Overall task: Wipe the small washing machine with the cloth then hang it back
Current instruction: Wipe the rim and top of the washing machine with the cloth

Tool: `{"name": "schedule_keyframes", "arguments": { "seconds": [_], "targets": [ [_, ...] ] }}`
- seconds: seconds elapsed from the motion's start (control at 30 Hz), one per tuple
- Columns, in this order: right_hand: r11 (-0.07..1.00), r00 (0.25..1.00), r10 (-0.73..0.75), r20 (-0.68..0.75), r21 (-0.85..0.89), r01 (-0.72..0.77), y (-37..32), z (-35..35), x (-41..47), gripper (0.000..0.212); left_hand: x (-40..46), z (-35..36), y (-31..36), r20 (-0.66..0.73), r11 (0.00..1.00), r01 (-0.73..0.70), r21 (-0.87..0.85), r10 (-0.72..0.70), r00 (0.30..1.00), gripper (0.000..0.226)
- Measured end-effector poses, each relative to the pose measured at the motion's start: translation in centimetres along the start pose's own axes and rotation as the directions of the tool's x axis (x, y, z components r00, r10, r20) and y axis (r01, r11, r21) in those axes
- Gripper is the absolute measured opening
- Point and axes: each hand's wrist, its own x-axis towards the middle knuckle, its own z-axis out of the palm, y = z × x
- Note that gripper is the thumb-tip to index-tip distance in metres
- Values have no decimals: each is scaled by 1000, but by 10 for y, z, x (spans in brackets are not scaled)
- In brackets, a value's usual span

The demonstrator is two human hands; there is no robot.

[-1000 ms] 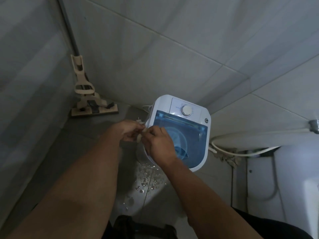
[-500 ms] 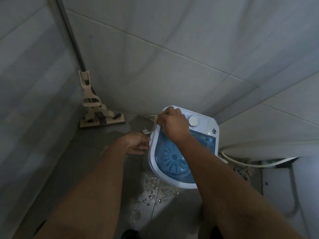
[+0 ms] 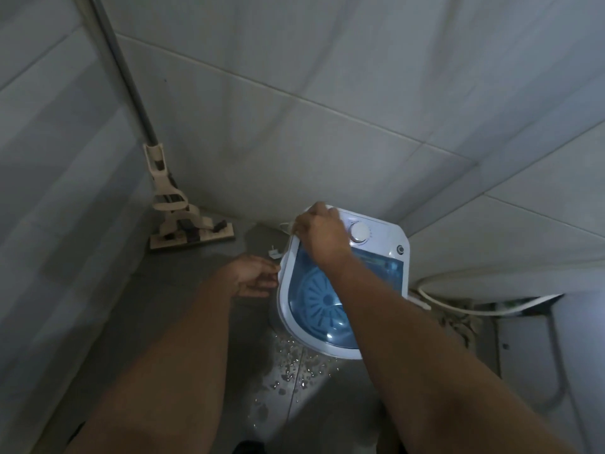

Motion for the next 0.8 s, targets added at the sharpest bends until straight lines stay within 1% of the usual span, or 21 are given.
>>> {"name": "schedule_keyframes", "arguments": {
  "seconds": [0.07,0.17,0.27,0.3,0.37,0.4,0.43,0.47,0.5,0.53,0.57,0.6,0.63,0.67,0.7,0.73,0.77,0.8],
  "targets": [
    [997,998,-48,-26,52,50,-5,14,-27,18,-1,2,-1,-4,1000,-3,-3,3,1000,23],
    [989,993,-75,-96,120,86,-7,35,-69,18,-10,8,0,-24,1000,-20,4,20,1000,9],
    [976,981,-137,-135,153,157,-9,40,-108,23,-9,9,-2,-53,999,-45,23,47,998,10],
    [971,979,-156,-129,163,177,-9,39,-118,25,-9,9,-2,-58,998,-49,37,51,997,9],
    [956,982,-173,-74,228,186,-7,37,-132,26,-8,11,-2,-77,996,-50,76,56,995,7],
    [939,985,-165,-40,298,170,-7,32,-137,23,-8,12,-2,-88,994,-50,92,58,994,7],
    [907,992,-129,14,405,112,-6,28,-140,21,-8,14,-2,-95,994,-51,101,60,994,6],
    [841,994,-66,82,541,11,-5,20,-143,18,-7,14,-2,-99,993,-55,100,65,993,6],
    [730,987,26,159,672,-127,-2,12,-146,16,-7,15,-2,-105,994,-58,97,68,992,7],
    [572,963,124,238,776,-265,4,4,-149,14,-6,15,-3,-114,994,-59,95,70,991,8],
    [387,926,202,319,842,-375,15,-2,-153,13,-6,15,-3,-122,994,-59,98,70,990,9],
    [202,883,250,399,870,-450,27,-6,-157,16,-6,16,-3,-126,993,-62,100,74,989,9],
    [29,847,269,457,876,-482,40,-10,-161,24,-8,17,-3,-127,993,-66,101,79,989,8],
    [-107,828,287,481,875,-471,53,-13,-164,33,-8,17,-3,-131,992,-70,101,84,988,8],
    [-199,821,317,475,880,-432,64,-18,-165,38,-9,18,-2,-138,992,-72,105,86,987,9],
    [-250,814,370,448,892,-377,74,-24,-164,37,-9,20,-2,-144,991,-75,107,91,985,11],
    [-253,802,444,400,914,-317,84,-29,-163,32,-9,20,-2,-151,991,-77,108,93,984,11],
    [-203,771,537,342,940,-275,94,-36,-161,23,-8,20,-3,-156,991,-80,105,96,983,11]
  ]
}}
